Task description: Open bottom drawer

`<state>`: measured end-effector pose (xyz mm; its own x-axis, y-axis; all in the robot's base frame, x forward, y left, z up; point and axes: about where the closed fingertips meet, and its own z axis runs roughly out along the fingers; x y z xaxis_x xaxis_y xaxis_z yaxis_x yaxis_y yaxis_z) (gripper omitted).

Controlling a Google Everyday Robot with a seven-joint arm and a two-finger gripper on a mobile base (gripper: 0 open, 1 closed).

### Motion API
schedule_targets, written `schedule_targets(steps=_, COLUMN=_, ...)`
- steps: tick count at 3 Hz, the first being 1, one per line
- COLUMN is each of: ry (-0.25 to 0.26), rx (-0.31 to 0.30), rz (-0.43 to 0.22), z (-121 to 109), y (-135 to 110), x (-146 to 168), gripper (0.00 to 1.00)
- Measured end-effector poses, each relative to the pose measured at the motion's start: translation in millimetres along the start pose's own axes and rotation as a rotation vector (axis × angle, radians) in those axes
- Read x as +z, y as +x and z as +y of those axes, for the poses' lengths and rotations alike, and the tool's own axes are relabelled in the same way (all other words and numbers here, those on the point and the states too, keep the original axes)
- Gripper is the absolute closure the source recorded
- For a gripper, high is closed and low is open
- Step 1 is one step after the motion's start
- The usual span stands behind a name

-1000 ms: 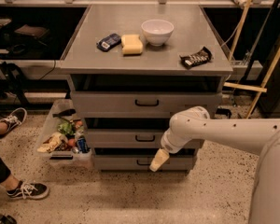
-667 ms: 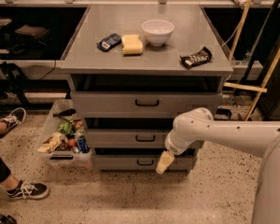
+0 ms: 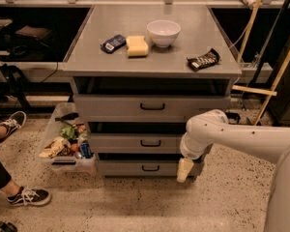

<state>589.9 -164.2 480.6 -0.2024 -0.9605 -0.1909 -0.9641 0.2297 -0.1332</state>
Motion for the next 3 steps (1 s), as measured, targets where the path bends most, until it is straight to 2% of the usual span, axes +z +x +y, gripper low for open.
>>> schedule_targets(steps=1, ry=0.000, rx=0.000, rz=0.000, z=0.0, y=0.0, x=0.1, gripper=0.00)
schedule_targets(steps=2, ry=-0.026, rx=0.007, rz=-0.014, z=13.1, y=-7.1, x=54.0, gripper=0.00)
schedule_targets(steps=3, ry=-0.101, rx=0.070, rz=-0.034, z=27.3, y=1.6, x=132.7, gripper=0.00)
